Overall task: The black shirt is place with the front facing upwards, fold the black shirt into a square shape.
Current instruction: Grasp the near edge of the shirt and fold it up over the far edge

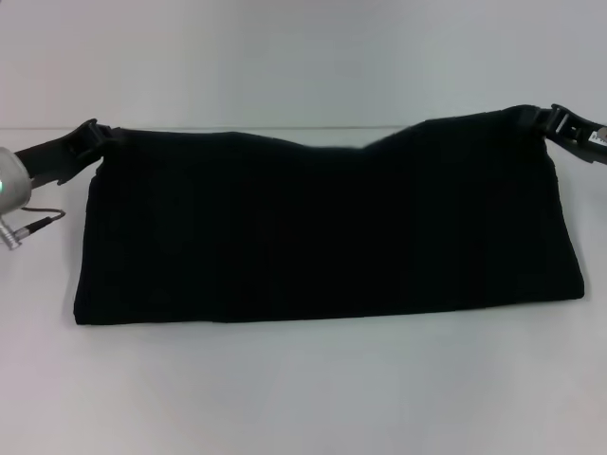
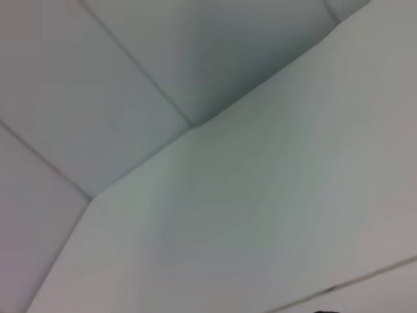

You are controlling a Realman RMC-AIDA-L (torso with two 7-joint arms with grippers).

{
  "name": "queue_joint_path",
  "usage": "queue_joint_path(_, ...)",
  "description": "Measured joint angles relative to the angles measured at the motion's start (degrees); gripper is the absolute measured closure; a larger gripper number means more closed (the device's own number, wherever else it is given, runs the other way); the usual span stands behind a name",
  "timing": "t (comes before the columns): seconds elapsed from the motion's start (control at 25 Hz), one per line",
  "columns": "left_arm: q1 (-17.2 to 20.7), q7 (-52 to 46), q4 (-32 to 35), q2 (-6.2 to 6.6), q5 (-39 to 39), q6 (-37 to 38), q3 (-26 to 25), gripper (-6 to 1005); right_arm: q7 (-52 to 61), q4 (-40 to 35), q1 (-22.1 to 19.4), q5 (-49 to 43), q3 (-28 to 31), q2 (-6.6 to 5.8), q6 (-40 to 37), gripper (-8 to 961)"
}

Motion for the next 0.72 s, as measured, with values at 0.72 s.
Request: queue_joint_path(0.72,-2.9,9.9,-2.5,-4.54,-6.2,-13.2,0.1,938,-12.1,3.0,3.2,2.7,-1.3,2.96,13.8,804)
